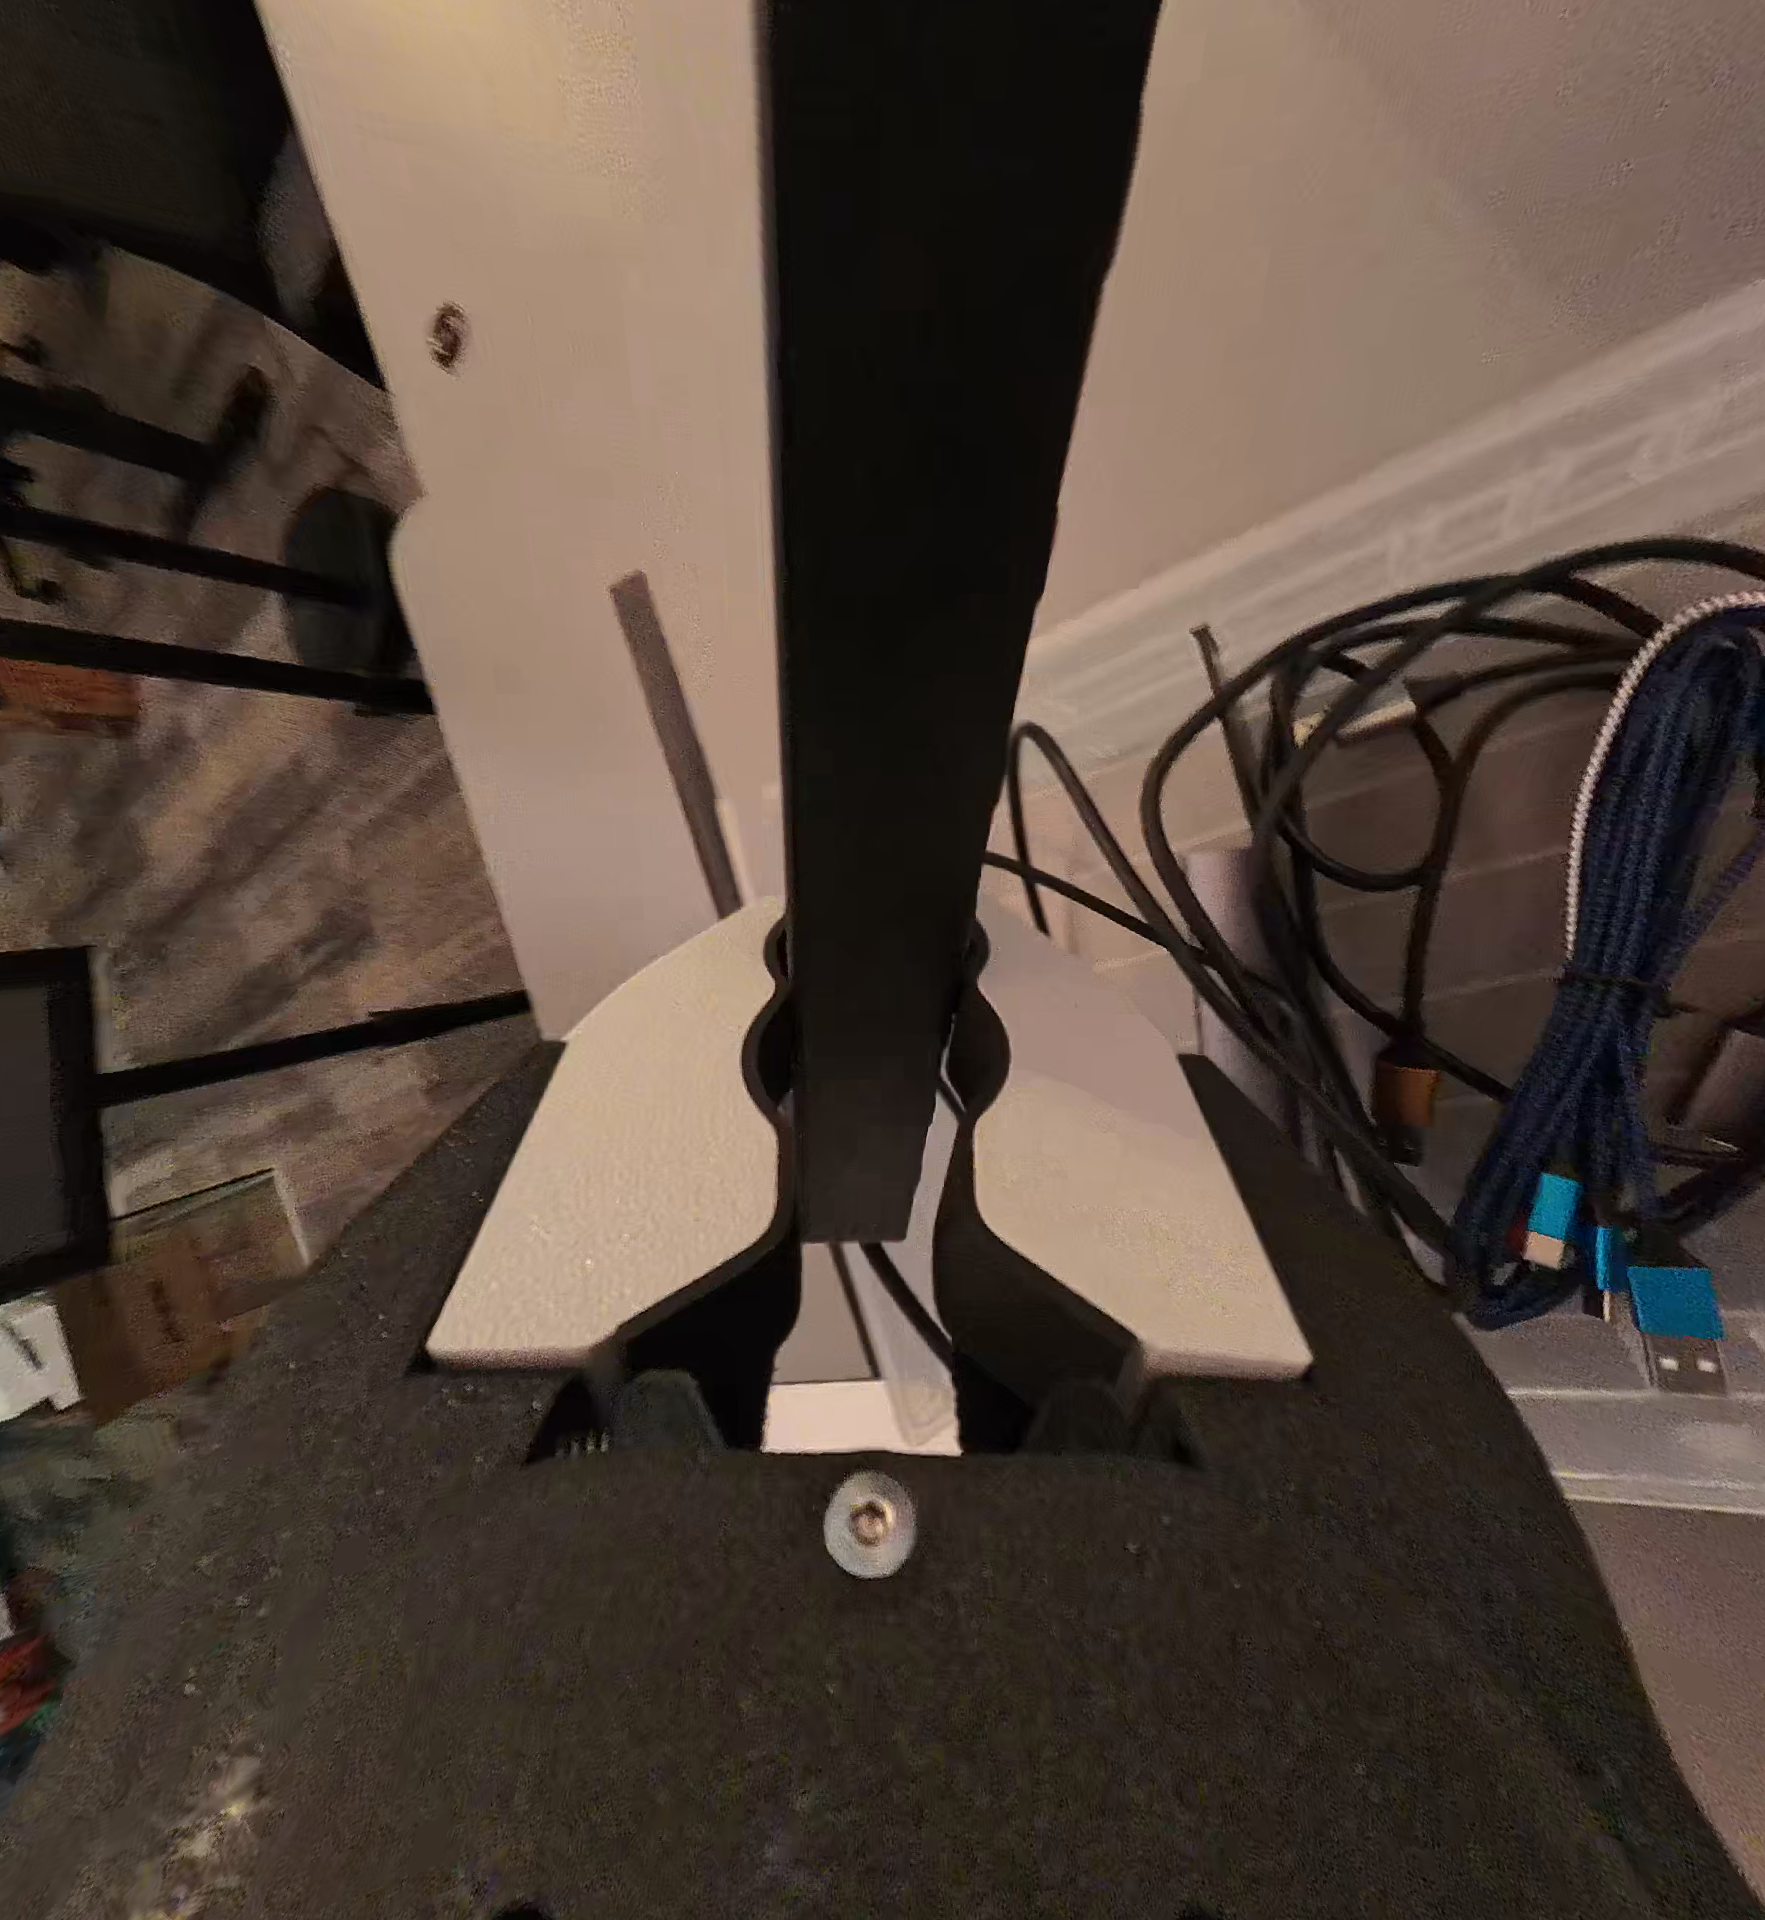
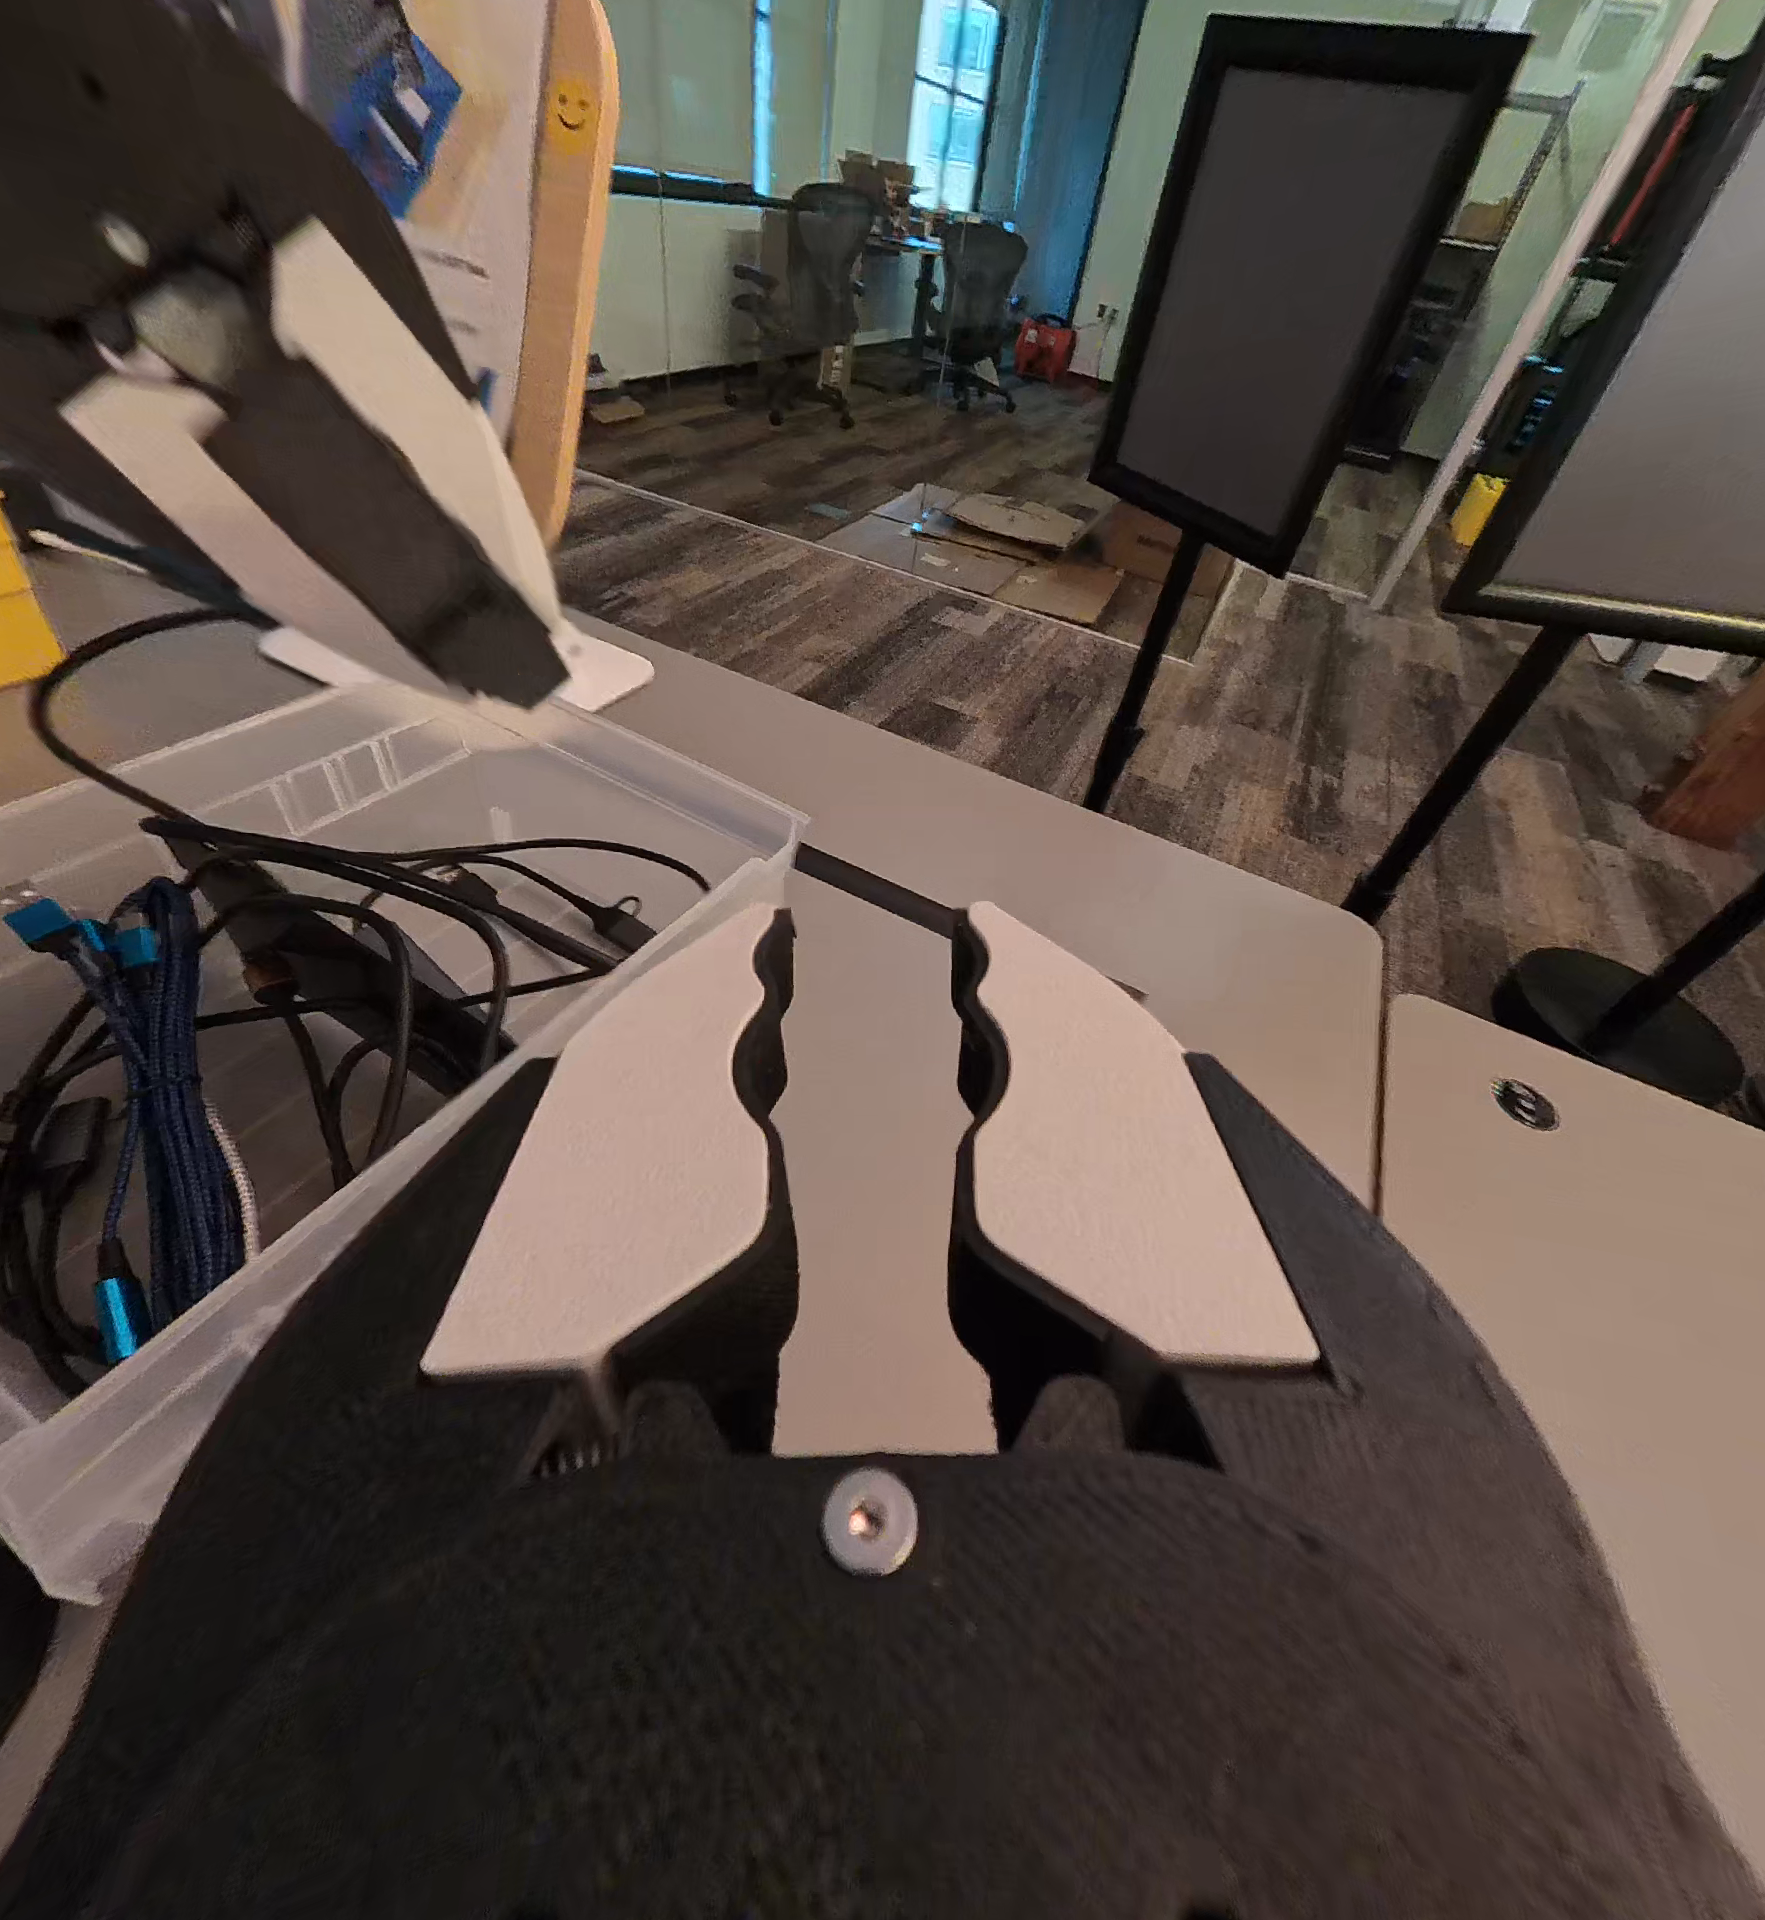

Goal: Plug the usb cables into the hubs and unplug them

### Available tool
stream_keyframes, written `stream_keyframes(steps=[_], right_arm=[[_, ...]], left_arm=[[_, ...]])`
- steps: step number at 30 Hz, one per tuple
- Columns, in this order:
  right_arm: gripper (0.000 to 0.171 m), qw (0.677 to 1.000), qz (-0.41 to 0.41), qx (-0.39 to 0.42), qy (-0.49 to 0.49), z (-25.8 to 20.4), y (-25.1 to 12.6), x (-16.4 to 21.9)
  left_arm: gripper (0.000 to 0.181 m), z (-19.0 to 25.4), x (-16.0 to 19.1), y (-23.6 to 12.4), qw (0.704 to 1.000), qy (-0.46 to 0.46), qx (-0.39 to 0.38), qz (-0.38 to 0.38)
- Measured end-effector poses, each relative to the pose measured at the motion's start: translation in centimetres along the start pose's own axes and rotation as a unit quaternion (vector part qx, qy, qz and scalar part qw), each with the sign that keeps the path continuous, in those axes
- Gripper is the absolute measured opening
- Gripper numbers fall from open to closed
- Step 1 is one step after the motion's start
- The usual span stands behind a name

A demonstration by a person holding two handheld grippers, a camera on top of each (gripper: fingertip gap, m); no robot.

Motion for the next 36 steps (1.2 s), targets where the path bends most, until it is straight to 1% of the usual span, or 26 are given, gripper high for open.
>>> stream_keyframes(steps=[2, 3, 5, 7, 8, 10, 11, 12, 13, 14, 16, 18, 20, 23, 25, 27, 28, 30, 32, 34, 36], right_arm=[[0.032, 0.998, 0.034, -0.049, 0.004, -0.7, 0.4, -0.6], [0.039, 0.995, 0.061, -0.076, -0.002, -1.3, 0.7, -1.2], [0.047, 0.987, 0.1, -0.118, -0.039, -2.9, 1.6, -2.5], [0.059, 0.982, 0.096, -0.133, -0.089, -4.6, 2.9, -3.6], [0.061, 0.981, 0.081, -0.138, -0.112, -5.3, 3.7, -4.0], [0.057, 0.979, 0.057, -0.129, -0.149, -6.5, 5.1, -4.7], [0.049, 0.978, 0.045, -0.122, -0.161, -6.8, 5.8, -4.9], [0.045, 0.977, 0.03, -0.124, -0.171, -7.1, 6.3, -4.9], [0.031, 0.974, 0.022, -0.14, -0.177, -7.4, 6.6, -4.9], [0.03, 0.973, 0.026, -0.15, -0.172, -7.4, 6.7, -5.0], [0.025, 0.973, 0.042, -0.172, -0.149, -7.4, 6.9, -5.1], [0.025, 0.975, 0.046, -0.177, -0.129, -7.1, 7.5, -4.5], [0.025, 0.977, 0.031, -0.184, -0.106, -6.9, 8.7, -3.5], [0.025, 0.971, 0.016, -0.231, -0.061, -7.2, 10.6, -2.4], [0.025, 0.968, -0.026, -0.247, -0.028, -7.5, 11.9, -1.8], [0.025, 0.964, -0.088, -0.249, -0.012, -7.9, 13.2, -1.3], [0.025, 0.96, -0.131, -0.247, -0.01, -8.1, 13.9, -0.9], [0.026, 0.946, -0.203, -0.253, -0.009, -8.6, 14.9, -0.6], [0.027, 0.925, -0.276, -0.262, -0.017, -8.8, 15.6, -0.7], [0.026, 0.909, -0.319, -0.267, -0.035, -8.8, 16.0, -1.2], [0.027, 0.893, -0.35, -0.278, -0.058, -8.8, 16.2, -1.6]], left_arm=[[0.026, 0.6, 0.7, 0.6, 1.0, -0.005, 0.008, 0.001], [0.026, 0.7, 0.9, 0.7, 1.0, -0.009, 0.013, 0.003], [0.026, 0.8, 1.2, 0.6, 1.0, -0.017, 0.018, 0.002], [0.026, 0.8, 1.4, 0.6, 1.0, -0.016, 0.018, -0.005], [0.026, 0.9, 1.5, 0.6, 1.0, -0.015, 0.02, -0.008], [0.026, 1.1, 1.8, 0.5, 1.0, -0.012, 0.024, -0.011], [0.026, 1.2, 1.8, 0.5, 1.0, -0.007, 0.024, -0.013], [0.026, 1.4, 1.9, 0.3, 1.0, -0.002, 0.023, -0.009], [0.026, 1.5, 2.0, 0.1, 1.0, -0.002, 0.018, -0.006], [0.026, 1.4, 2.2, -0.1, 1.0, -0.006, 0.018, -0.001], [0.033, 1.1, 2.7, -1.1, 0.999, -0.033, 0.014, 0.022], [0.041, 0.5, 3.4, -3.1, 0.996, -0.068, -0.017, 0.06], [0.052, 0.2, 4.6, -5.7, 0.986, -0.129, -0.022, 0.107], [0.05, 1.4, 7.0, -10.4, 0.952, -0.218, -0.038, 0.213], [0.048, 3.6, 8.8, -13.3, 0.924, -0.26, -0.063, 0.273], [0.045, 6.6, 10.6, -15.5, 0.901, -0.29, -0.094, 0.309], [0.043, 8.2, 11.4, -16.3, 0.893, -0.3, -0.107, 0.317], [0.04, 10.8, 13.0, -17.4, 0.888, -0.315, -0.135, 0.306], [0.039, 12.7, 14.2, -18.0, 0.887, -0.33, -0.146, 0.289], [0.039, 13.7, 15.2, -18.5, 0.882, -0.353, -0.129, 0.283], [0.039, 13.7, 15.8, -19.2, 0.873, -0.371, -0.113, 0.296]])
Point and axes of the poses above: each gripper's, where its closed fingertips meet, y out along the fingers, x out of its underside, z = x × y across the jaws, the point moved 10 cm from there along -y, back along the fingers, and after that the axes turned 8 degrees about -y, right-handed, at the moved point
